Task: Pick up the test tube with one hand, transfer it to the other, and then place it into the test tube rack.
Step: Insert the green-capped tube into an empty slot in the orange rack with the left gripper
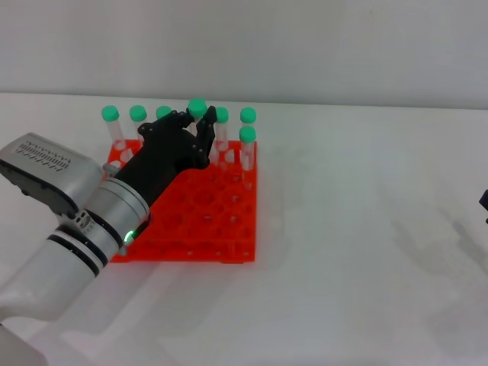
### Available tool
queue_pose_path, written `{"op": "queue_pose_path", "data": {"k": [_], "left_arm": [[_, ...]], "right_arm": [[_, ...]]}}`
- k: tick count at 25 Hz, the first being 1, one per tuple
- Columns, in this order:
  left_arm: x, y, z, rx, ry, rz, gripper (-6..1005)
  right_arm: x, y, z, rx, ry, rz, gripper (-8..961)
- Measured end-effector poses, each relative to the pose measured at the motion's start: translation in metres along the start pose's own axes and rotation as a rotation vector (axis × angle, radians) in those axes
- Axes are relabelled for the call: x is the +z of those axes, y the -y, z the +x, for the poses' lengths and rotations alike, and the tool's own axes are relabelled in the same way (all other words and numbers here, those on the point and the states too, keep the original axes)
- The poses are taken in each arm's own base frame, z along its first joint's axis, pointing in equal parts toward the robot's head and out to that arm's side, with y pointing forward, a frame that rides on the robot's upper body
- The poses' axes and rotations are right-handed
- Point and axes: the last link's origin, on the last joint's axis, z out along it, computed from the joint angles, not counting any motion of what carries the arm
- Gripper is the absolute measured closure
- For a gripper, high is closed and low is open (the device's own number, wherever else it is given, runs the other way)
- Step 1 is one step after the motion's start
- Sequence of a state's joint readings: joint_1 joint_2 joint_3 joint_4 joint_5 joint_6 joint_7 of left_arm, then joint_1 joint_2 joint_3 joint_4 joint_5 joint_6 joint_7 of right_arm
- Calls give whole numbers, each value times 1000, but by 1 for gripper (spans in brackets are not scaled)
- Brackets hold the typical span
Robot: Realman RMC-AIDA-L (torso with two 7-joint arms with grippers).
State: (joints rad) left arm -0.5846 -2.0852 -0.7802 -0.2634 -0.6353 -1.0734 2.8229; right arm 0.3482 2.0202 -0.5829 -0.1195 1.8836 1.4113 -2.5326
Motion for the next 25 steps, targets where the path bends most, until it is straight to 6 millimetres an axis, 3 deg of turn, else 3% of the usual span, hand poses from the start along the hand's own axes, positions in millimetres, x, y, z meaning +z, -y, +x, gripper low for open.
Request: {"op": "queue_pose_path", "data": {"k": [20, 25], "left_arm": [[12, 5, -16, 22, 158, 31, 794], [12, 4, -17, 22, 162, 26, 712]], "right_arm": [[1, -3, -4, 0, 24, -19, 141], [1, -3, -3, 1, 25, -19, 141]]}}
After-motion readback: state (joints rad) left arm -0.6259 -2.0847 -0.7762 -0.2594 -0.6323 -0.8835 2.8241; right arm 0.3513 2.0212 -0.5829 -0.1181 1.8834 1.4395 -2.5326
